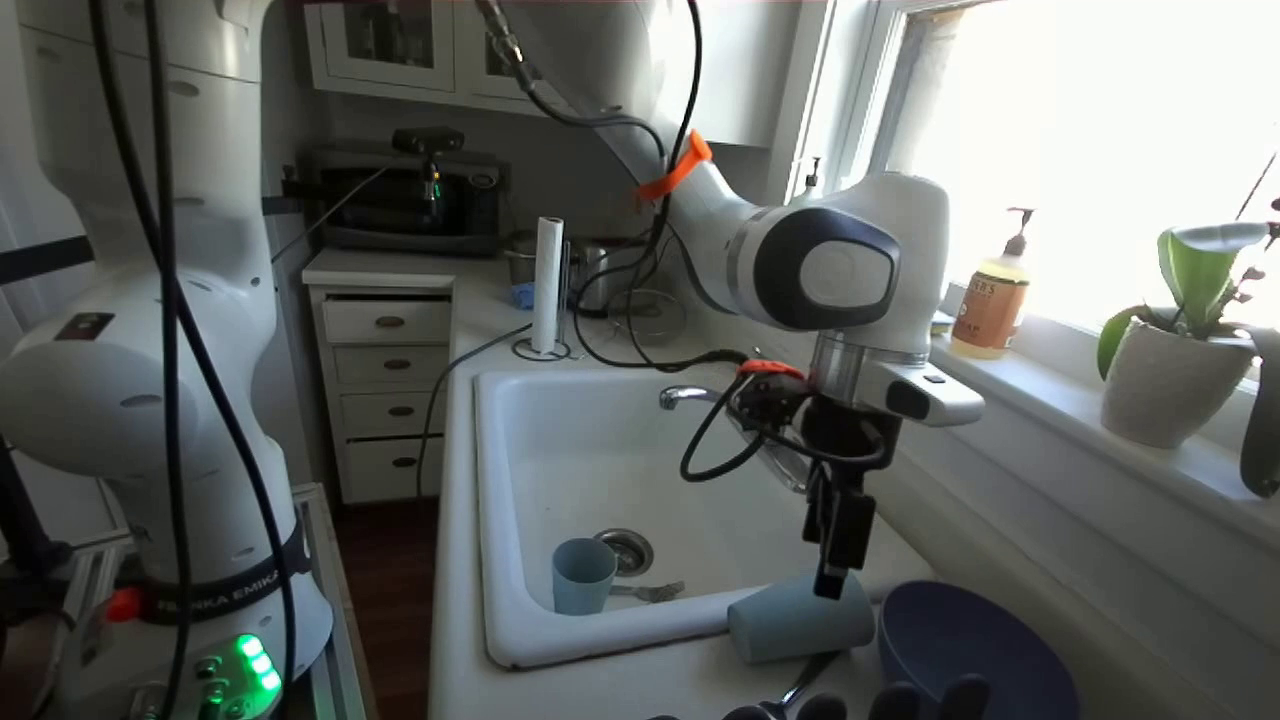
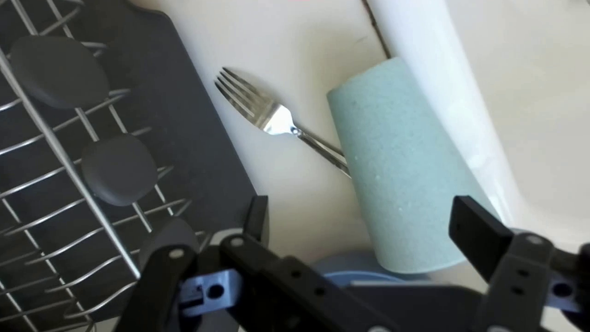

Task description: Place the cup on the counter upright

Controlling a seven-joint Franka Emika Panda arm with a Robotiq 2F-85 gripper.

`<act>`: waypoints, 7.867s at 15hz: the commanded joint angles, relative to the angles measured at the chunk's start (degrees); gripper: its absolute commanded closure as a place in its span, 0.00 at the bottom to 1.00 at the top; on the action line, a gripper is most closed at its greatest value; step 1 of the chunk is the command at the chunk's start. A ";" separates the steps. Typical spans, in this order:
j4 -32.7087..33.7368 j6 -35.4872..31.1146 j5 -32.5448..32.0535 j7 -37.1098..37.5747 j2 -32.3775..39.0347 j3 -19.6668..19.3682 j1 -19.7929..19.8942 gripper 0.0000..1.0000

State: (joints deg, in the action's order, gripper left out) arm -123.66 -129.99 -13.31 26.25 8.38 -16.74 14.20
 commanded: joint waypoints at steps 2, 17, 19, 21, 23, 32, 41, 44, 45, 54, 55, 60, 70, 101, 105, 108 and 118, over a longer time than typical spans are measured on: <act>5.99 0.39 7.99 2.33 2.76 -0.67 0.84 0.00; 22.95 13.35 14.72 4.10 19.05 -1.35 1.17 0.00; 24.54 14.77 14.55 4.33 20.46 -1.45 1.18 0.00; 26.08 16.17 14.46 4.37 21.64 -1.49 1.20 0.00; 27.13 17.76 14.34 4.24 22.56 -1.49 1.24 0.24; 29.54 25.80 13.10 4.46 23.72 -2.10 0.96 0.91; 24.92 26.30 9.92 2.33 17.92 -2.71 0.12 0.99; 19.78 22.77 8.07 0.72 12.51 -2.31 -0.88 0.99; 17.68 21.03 7.35 0.08 10.66 -2.22 -1.23 0.99; -0.41 4.93 -4.61 9.10 -4.01 -2.36 -4.29 0.99; -1.74 3.47 -6.23 10.98 -5.15 -2.27 -4.15 0.99; -6.31 -2.17 -12.95 21.64 -8.15 -1.70 -2.72 0.99; -9.81 -13.34 -28.47 44.90 -7.68 -1.75 -0.80 0.99; -12.34 -11.87 -24.81 38.94 -11.07 0.43 -0.96 0.00; -11.69 -8.46 -12.74 21.86 -14.36 1.17 -1.48 0.00; -8.08 -1.46 -4.70 9.82 -16.09 1.82 -1.21 0.00; 5.65 21.77 0.99 -5.20 -16.03 3.86 -1.38 0.00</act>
State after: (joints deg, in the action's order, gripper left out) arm -122.02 -114.55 -15.61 25.14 -8.63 -13.64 12.54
